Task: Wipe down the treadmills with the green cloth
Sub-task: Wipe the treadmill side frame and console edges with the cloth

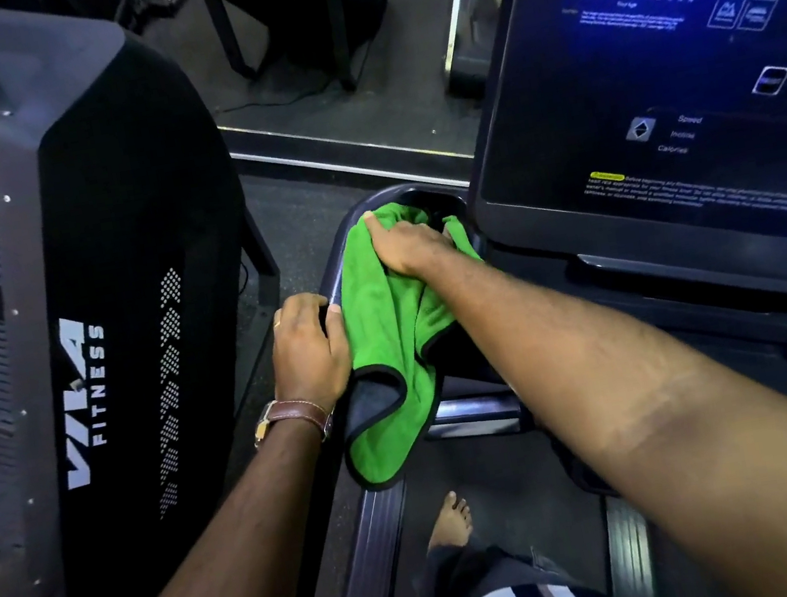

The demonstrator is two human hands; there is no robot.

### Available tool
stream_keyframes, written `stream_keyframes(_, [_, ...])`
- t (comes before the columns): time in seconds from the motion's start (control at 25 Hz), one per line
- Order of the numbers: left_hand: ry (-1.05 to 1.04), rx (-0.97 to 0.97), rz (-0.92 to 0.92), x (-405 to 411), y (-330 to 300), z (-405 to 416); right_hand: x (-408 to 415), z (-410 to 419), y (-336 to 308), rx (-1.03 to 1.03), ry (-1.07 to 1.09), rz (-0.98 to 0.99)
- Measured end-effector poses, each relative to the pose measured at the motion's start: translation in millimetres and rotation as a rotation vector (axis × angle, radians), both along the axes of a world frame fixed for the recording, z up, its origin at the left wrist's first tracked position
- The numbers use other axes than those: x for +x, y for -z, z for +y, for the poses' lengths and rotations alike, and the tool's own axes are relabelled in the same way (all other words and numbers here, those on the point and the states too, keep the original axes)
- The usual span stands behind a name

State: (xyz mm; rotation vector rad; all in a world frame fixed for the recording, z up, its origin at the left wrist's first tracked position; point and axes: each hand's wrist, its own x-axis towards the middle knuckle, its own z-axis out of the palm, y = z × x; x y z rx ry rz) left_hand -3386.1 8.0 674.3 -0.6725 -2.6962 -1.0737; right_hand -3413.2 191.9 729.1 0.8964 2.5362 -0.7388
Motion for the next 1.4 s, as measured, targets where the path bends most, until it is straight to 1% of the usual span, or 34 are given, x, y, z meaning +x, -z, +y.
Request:
stream_keyframes(0.12, [0.008,-0.004,-0.004,1.6,-1.8,0.5,5.1,4.0,-5.1,0.18,-0.088,-0.171])
stream_keyframes(0.16, [0.009,-0.005,-0.008,1.6,-2.4,-0.2,0.8,4.4,-8.9,0.183,-0.06,-0.233])
stream_keyframes(0.24, [0.012,-0.001,-0.021,1.2,-1.9,-2.4,-7.8,0.6,-7.4,0.092,-0.004,-0.275])
stream_keyframes(0.36, [0.005,0.008,-0.028,2.3,-2.3,-3.6,-11.2,-5.3,2.2,0.012,0.075,-0.186])
stream_keyframes(0.52, [-0.001,0.006,-0.026,4.6,-3.9,-1.8,3.1,8.8,0.7,0.053,-0.022,-0.027])
stream_keyframes(0.6, [-0.007,0.005,-0.041,3.6,-4.2,-0.1,13.3,13.7,-5.5,0.13,-0.108,-0.011])
stream_keyframes(0.64, [-0.009,0.004,-0.047,2.7,-3.8,0.2,15.6,11.9,-7.3,0.224,-0.187,-0.049])
stream_keyframes(0.72, [-0.01,0.001,-0.044,2.8,-3.3,-0.1,14.9,5.6,-14.6,0.449,-0.363,-0.189])
stream_keyframes(0.76, [-0.005,0.0,-0.038,3.2,-3.4,-0.8,12.7,1.5,-20.8,0.509,-0.408,-0.268])
stream_keyframes(0.84, [0.004,0.002,-0.019,3.3,-3.9,-2.5,8.3,-3.5,-27.3,0.448,-0.352,-0.399])
stream_keyframes(0.88, [0.009,0.0,-0.012,3.9,-3.6,-3.3,9.1,-4.9,-24.0,0.355,-0.237,-0.405])
stream_keyframes(0.96, [0.011,-0.011,-0.008,5.1,-2.4,-4.2,17.2,-7.9,-13.2,0.195,-0.005,-0.328])
stream_keyframes(1.08, [0.002,-0.032,-0.007,6.1,-1.7,-5.3,19.5,-15.2,2.7,0.118,0.15,-0.127])
stream_keyframes(1.2, [0.002,-0.033,0.003,5.2,-0.3,-6.3,16.1,-12.9,11.2,0.142,0.144,0.0])
stream_keyframes(1.28, [-0.005,-0.021,-0.005,4.3,0.0,-6.3,11.7,-2.4,17.4,0.196,0.079,0.083])
stream_keyframes(1.4, [-0.017,-0.007,-0.004,4.9,-0.8,-4.4,-5.8,14.0,23.3,0.202,-0.018,0.176])
